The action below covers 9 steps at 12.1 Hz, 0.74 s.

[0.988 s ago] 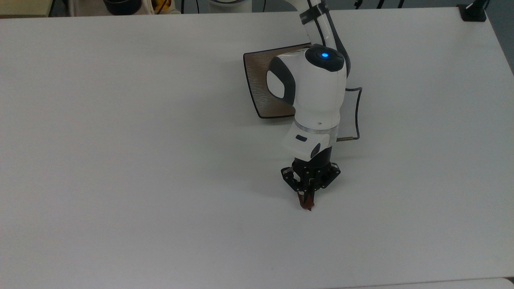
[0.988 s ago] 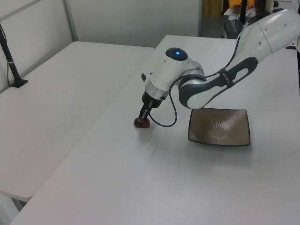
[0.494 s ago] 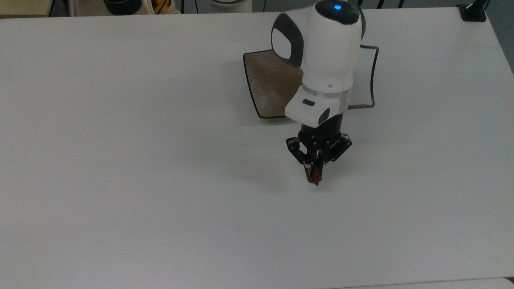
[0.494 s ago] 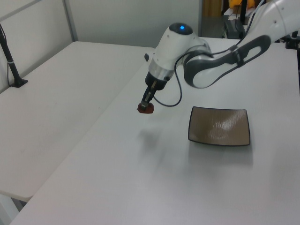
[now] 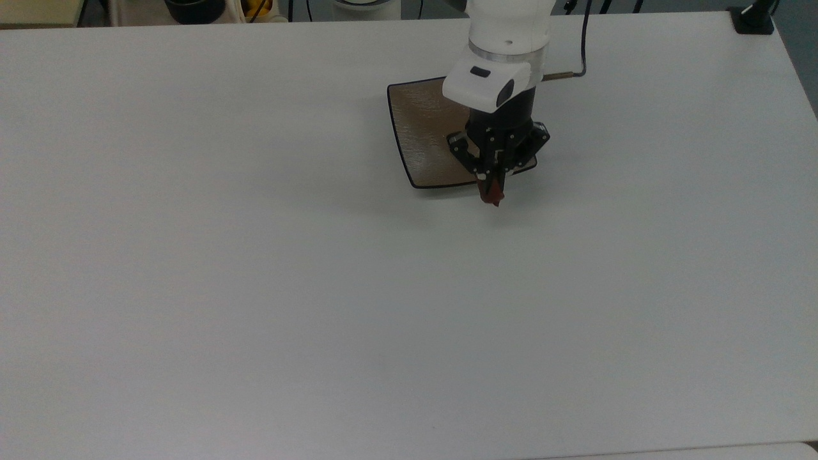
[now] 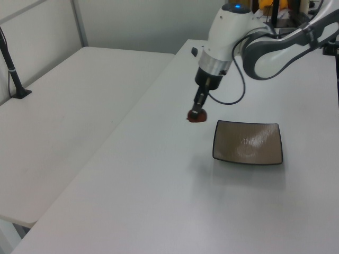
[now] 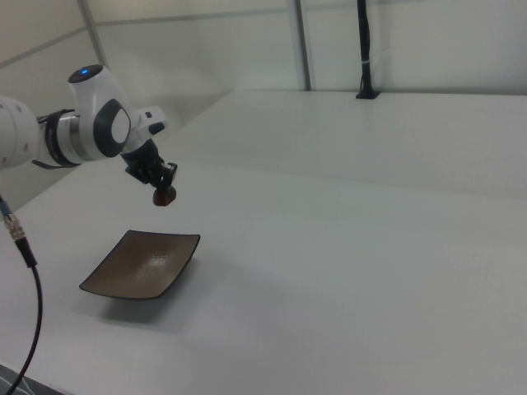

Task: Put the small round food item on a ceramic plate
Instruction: 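Lower the food item onto the plate and open the gripper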

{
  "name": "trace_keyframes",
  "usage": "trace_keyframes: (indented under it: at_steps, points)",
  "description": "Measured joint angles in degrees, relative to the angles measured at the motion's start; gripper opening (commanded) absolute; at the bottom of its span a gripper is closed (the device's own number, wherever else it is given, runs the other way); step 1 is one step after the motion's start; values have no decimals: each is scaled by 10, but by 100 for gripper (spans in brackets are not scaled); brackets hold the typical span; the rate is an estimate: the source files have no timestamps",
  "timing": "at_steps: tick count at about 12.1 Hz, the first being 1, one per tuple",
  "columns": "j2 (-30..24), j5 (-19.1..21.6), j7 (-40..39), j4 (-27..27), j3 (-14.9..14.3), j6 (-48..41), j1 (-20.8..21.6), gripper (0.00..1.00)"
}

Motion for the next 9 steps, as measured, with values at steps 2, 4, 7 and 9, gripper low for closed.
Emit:
trace_keyframes:
  at_steps: [2,4,7,9]
  points:
    - [-58,50,-60,-57,0,-63,-5,17]
    - [-80,64,-97,-86,0,-130,-5,22]
    - [-78,65,-121,-125,0,-151,-6,51]
    - [-68,65,-122,-134,0,-140,-6,100]
